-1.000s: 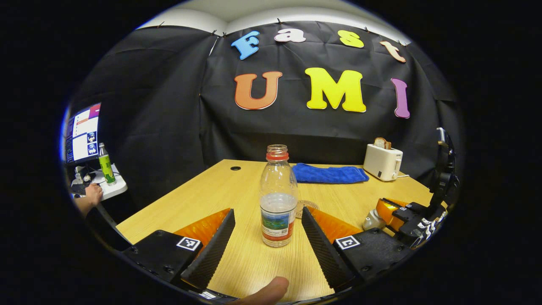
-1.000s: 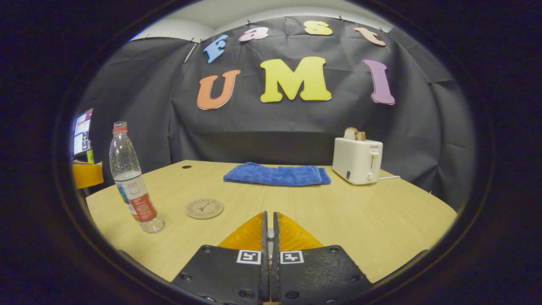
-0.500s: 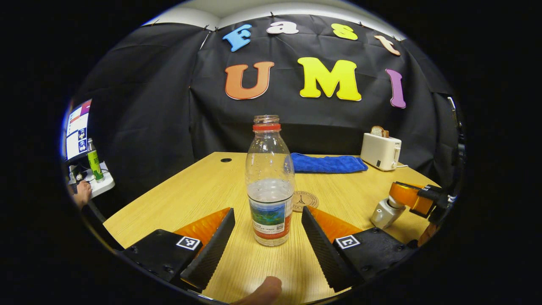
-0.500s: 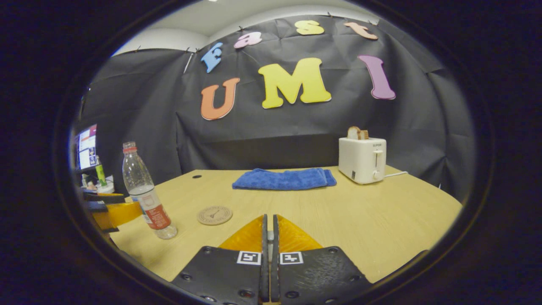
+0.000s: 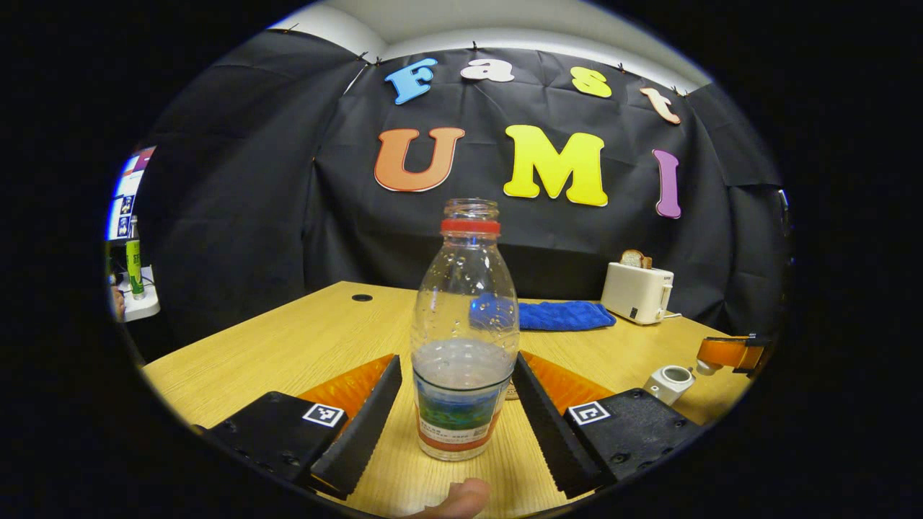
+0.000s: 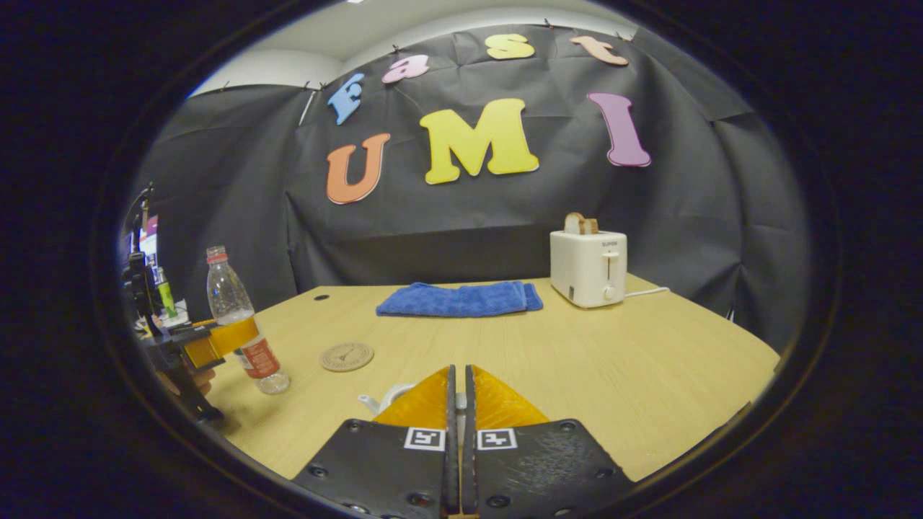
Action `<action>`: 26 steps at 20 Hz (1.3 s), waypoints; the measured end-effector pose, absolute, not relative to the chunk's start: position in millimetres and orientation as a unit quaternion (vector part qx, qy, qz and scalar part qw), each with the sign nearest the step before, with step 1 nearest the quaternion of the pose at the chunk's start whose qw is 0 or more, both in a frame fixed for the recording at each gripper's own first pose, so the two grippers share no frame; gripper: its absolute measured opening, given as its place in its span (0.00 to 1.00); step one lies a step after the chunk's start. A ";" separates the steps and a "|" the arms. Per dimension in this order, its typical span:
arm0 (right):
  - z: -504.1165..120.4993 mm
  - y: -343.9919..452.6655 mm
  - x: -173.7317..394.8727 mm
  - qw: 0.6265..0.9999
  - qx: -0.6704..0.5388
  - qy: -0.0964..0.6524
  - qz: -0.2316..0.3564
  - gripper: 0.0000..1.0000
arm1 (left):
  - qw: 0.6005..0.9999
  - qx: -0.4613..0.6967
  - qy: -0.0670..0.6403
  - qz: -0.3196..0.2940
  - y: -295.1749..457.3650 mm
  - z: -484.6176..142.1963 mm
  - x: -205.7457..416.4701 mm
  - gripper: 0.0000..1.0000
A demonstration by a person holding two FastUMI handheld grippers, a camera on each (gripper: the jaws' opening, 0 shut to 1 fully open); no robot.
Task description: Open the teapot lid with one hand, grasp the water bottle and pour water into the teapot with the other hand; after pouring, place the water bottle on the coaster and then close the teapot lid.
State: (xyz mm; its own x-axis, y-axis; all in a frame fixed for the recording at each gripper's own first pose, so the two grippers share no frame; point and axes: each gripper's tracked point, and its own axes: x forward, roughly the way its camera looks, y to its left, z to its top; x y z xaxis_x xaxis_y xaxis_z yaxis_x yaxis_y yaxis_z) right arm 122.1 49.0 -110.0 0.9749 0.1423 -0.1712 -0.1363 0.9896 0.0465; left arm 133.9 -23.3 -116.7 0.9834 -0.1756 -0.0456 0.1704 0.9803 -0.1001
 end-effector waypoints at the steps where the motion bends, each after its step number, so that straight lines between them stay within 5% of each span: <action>1: -110.9 47.4 120.5 0.994 0.012 0.085 0.069 0.01 | 0.995 -0.048 0.021 -0.088 -24.1 -116.0 137.6 0.96; 7: -108.6 30.8 111.5 0.996 -0.003 0.072 0.049 0.01 | 0.996 -0.040 0.007 -0.076 -21.5 -119.0 138.2 0.81; 26: -90.5 -17.8 111.7 0.999 0.005 0.043 0.004 0.02 | 0.981 0.184 0.029 -0.057 -55.3 -90.2 114.8 0.80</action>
